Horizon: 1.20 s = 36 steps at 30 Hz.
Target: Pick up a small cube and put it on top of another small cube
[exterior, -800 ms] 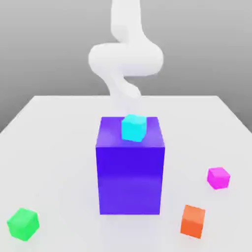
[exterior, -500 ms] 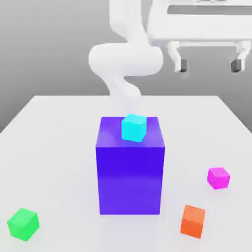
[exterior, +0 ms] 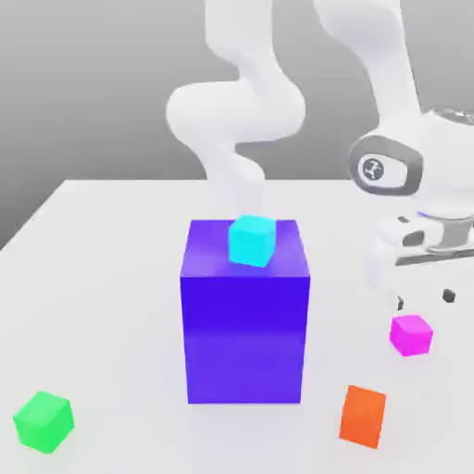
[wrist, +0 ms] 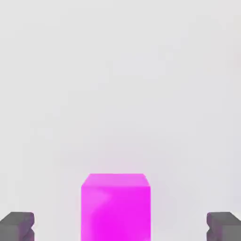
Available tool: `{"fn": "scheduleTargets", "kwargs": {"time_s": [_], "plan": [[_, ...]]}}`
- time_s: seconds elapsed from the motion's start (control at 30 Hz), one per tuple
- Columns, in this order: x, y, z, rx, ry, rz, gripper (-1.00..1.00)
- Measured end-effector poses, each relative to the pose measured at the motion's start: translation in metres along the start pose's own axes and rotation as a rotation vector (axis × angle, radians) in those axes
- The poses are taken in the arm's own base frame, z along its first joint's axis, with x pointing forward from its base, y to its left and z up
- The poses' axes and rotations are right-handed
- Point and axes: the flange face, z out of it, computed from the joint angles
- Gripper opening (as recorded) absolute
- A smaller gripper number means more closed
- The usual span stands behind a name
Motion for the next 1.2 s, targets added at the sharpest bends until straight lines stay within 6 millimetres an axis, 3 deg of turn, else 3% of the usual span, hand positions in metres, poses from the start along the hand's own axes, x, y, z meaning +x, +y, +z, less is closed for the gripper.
{"fn": "scheduleTargets", "kwargs": {"time_s": [0.23, 0.27, 0.5, 0.83, 0.9, 1.03, 1.13, 1.2], "plan": [[-0.002, 0.002, 0.047, -0.004, -0.003, 0.001, 0.0], [-0.001, 0.003, 0.053, -0.006, -0.001, 0.0, -1.0], [-0.001, 0.003, 0.054, -0.005, -0.001, -0.001, -1.0], [-0.001, 0.002, -0.006, -0.004, 0.0, -0.001, -1.0], [0.027, -0.009, -0.021, 0.02, 0.0, 0.056, -1.0], [0.142, -0.009, -0.048, 0.07, -0.001, 0.281, -1.0], [0.231, 0.018, -0.066, 0.101, 0.002, 0.446, -1.0], [0.284, 0.051, -0.072, 0.102, 0.006, 0.553, -1.0]]}}
